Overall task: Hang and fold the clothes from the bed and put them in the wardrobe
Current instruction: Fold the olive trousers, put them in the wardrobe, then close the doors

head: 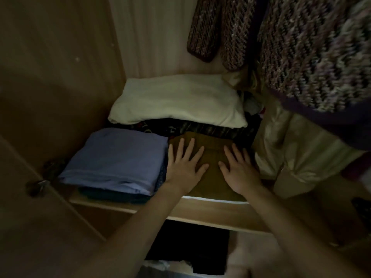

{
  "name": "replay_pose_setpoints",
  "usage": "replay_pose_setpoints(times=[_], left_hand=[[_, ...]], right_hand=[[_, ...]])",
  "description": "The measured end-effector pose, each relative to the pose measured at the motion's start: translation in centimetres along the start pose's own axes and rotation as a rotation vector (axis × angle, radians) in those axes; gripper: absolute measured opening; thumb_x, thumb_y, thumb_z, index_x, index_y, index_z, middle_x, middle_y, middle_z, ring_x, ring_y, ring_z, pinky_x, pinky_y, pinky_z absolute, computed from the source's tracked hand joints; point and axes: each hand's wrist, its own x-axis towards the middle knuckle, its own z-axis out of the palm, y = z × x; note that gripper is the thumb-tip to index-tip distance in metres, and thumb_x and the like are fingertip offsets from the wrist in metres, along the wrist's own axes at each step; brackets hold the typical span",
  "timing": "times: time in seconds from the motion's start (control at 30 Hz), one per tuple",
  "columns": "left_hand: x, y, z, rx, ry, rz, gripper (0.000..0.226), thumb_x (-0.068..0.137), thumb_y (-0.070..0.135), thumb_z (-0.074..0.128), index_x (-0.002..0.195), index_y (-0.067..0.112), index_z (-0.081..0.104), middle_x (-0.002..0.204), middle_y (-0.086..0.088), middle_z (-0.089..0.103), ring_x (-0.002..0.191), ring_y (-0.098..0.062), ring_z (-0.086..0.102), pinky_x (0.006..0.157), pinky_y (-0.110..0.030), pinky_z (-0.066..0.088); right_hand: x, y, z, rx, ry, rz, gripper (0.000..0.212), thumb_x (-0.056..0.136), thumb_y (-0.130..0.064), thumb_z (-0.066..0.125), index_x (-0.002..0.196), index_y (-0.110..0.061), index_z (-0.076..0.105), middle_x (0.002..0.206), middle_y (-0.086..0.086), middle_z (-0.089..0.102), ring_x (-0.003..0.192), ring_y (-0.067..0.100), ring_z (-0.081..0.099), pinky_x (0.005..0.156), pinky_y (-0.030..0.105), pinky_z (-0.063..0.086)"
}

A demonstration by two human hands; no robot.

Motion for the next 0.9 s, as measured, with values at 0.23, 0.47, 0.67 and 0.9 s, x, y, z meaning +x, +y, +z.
replay_pose_setpoints(times=[0.23, 0.47, 0.67, 0.9], left_hand=[[-8.3, -1.6, -0.2, 0.025, 0.135, -0.025, 0.061, 0.095, 0.062, 0.027, 0.146, 0.033, 0.042, 0.159, 0.002, 0.027, 0.149, -0.025, 0.019, 0.118, -0.052, -0.001], [-15.0, -2.9, -2.8, 0.099, 0.108, -0.07, 0.059, 0.096, 0.059, 0.03, 0.147, 0.031, 0.041, 0.159, 0.0, 0.029, 0.147, -0.025, 0.025, 0.118, -0.055, 0.01], [-20.2, -4.7, -5.9, 0.118, 0.036, -0.054, 0.063, 0.095, 0.058, 0.034, 0.152, 0.033, 0.026, 0.163, 0.0, 0.015, 0.15, -0.025, 0.009, 0.118, -0.054, 0.004], [-30.0, -7.4, -10.3, 0.069, 0.053, -0.022, 0.063, 0.093, 0.049, 0.046, 0.151, 0.029, 0.031, 0.164, -0.002, 0.009, 0.151, -0.025, 0.004, 0.119, -0.054, 0.0]], right_hand=[[-6.3, -3.0, -0.8, -0.07, 0.252, -0.251, 0.064, 0.093, -0.047, 0.022, 0.147, -0.018, 0.038, 0.157, 0.009, 0.028, 0.143, 0.031, 0.025, 0.114, 0.049, 0.022], [-11.7, -5.0, -0.3, -0.078, 0.072, -0.288, 0.063, 0.097, -0.048, 0.023, 0.153, -0.019, 0.024, 0.161, 0.01, 0.016, 0.145, 0.029, 0.019, 0.118, 0.047, 0.015], [-17.3, -7.9, -0.7, -0.096, -0.006, -0.306, 0.06, 0.1, -0.045, 0.034, 0.153, -0.019, 0.021, 0.161, 0.01, 0.013, 0.144, 0.03, 0.019, 0.117, 0.045, 0.017], [-26.5, -13.7, 0.3, -0.037, -0.03, -0.271, 0.063, 0.099, -0.047, 0.036, 0.154, -0.023, 0.017, 0.162, 0.006, 0.011, 0.144, 0.029, 0.019, 0.118, 0.045, 0.018]])
